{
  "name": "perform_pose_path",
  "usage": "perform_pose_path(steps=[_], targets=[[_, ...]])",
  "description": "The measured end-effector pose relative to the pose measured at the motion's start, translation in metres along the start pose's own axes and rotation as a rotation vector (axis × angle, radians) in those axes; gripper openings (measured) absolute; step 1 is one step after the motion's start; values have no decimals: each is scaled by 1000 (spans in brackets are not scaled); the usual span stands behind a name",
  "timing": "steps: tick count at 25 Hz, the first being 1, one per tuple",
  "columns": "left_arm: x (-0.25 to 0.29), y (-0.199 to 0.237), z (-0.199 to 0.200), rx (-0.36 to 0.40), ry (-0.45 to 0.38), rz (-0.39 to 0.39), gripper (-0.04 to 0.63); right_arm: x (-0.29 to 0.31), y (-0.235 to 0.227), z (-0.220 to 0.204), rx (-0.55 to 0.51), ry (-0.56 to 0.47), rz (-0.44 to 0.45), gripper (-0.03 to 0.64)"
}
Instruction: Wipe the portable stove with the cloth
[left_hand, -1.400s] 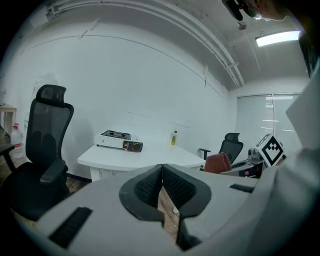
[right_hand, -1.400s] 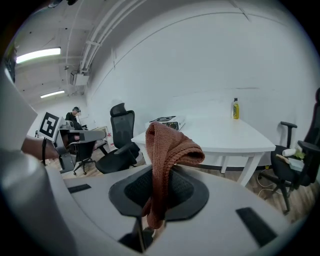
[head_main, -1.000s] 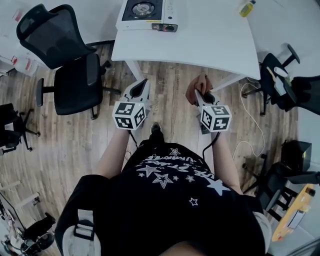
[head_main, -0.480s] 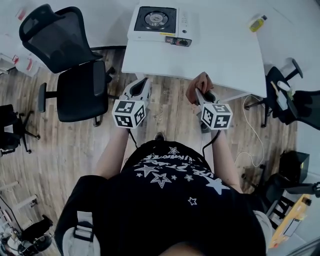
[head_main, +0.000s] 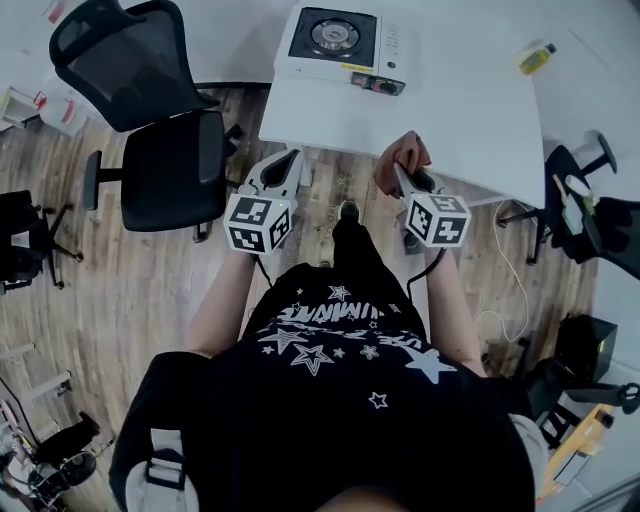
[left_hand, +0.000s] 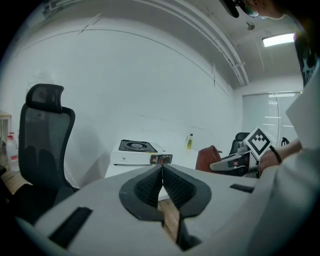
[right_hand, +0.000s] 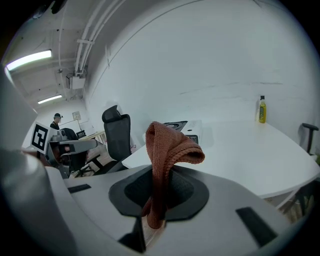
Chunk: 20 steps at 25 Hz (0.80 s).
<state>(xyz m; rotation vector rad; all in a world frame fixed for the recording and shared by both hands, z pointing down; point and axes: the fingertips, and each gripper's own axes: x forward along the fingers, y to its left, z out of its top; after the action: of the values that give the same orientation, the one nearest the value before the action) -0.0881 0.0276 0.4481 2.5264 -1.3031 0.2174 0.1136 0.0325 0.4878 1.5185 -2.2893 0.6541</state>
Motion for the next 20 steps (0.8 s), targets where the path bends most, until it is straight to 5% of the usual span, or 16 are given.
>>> perform_pose_path(steps=[9, 20], targets=[[12, 37, 11, -18, -21, 59, 8, 47, 2, 38, -26, -24, 62, 55], [89, 91, 45, -33, -30, 107, 9, 115, -37, 105, -6, -17, 118, 55]])
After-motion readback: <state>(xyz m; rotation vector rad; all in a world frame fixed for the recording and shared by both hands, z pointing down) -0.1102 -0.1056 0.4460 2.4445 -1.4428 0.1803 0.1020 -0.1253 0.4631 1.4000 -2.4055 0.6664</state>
